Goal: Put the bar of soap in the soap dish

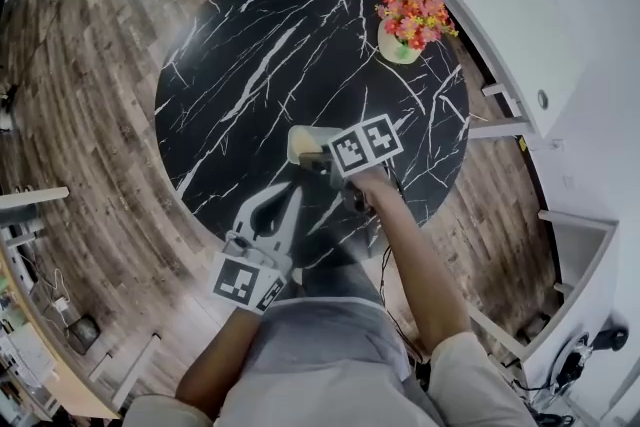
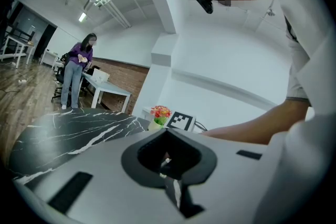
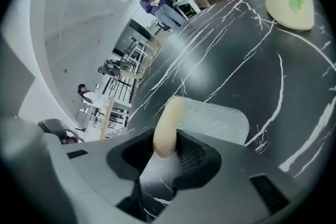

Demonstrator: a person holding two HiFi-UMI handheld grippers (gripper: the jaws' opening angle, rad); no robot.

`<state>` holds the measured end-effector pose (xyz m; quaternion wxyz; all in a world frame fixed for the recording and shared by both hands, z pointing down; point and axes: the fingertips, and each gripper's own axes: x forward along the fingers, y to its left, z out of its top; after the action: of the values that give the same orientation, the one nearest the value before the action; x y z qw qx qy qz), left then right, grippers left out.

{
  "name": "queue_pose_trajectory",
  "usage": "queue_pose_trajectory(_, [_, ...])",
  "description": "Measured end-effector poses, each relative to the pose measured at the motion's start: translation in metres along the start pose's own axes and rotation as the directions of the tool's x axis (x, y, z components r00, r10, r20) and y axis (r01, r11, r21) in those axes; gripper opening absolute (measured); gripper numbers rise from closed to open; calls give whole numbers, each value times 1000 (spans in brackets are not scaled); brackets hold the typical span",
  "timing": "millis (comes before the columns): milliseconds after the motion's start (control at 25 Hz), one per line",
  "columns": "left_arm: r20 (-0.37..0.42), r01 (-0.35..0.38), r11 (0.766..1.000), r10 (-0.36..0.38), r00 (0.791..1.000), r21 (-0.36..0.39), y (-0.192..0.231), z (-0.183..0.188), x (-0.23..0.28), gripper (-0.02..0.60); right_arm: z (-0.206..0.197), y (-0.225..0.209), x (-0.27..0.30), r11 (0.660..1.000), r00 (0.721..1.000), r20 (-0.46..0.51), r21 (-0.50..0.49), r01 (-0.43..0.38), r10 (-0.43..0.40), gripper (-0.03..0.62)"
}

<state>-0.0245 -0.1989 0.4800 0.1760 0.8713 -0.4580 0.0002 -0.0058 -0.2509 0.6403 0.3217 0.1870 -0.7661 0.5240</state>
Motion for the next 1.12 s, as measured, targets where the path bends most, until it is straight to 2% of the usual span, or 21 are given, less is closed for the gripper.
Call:
queue_pose_trajectory(360, [4, 2, 1000, -2, 1000, -1, 2, 0, 4, 3, 0, -5, 0, 994, 998, -2, -88, 62, -62, 130])
queue_pose_trajectory(800, [16, 35, 999, -35, 999, 13, -8, 5, 18, 3, 1, -10, -2, 991, 998, 46, -123, 58, -52, 149])
queue_pose_trajectory(1120, [11, 32, 999, -32, 999, 7, -4, 3, 22, 3, 6, -23, -10, 959, 982, 56, -213, 188, -180, 174])
